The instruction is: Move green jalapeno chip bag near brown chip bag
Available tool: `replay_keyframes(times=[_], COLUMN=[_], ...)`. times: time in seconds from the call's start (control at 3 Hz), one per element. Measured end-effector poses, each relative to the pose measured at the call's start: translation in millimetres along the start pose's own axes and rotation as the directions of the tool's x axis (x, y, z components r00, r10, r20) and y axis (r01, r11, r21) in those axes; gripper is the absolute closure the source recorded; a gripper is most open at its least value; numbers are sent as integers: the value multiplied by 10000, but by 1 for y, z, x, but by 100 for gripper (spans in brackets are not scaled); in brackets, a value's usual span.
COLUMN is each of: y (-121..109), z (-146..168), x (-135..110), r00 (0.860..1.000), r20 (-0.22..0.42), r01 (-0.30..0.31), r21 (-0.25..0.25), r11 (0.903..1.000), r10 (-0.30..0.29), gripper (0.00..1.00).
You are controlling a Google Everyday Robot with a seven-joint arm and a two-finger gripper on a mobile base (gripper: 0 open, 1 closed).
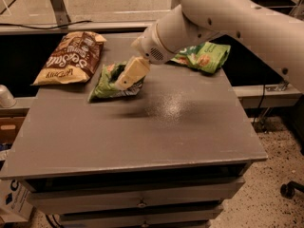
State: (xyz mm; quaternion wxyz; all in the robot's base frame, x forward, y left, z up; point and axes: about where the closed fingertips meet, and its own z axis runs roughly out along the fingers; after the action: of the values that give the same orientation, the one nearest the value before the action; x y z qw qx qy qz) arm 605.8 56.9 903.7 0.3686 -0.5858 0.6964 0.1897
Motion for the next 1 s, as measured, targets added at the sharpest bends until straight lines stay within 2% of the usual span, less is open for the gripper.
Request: replay_keyframes(times=[0.33,0.67,1.0], y=[11,17,24], z=[-1,-19,-45], x=[-10,-7,10], r00=[9997,9998,9985], r20=[31,140,271], r01=[255,104,-484], r21=[-126,27,396], r11=[9996,9999,9980], r10=[-255,-104,473], gripper=[0,0,0])
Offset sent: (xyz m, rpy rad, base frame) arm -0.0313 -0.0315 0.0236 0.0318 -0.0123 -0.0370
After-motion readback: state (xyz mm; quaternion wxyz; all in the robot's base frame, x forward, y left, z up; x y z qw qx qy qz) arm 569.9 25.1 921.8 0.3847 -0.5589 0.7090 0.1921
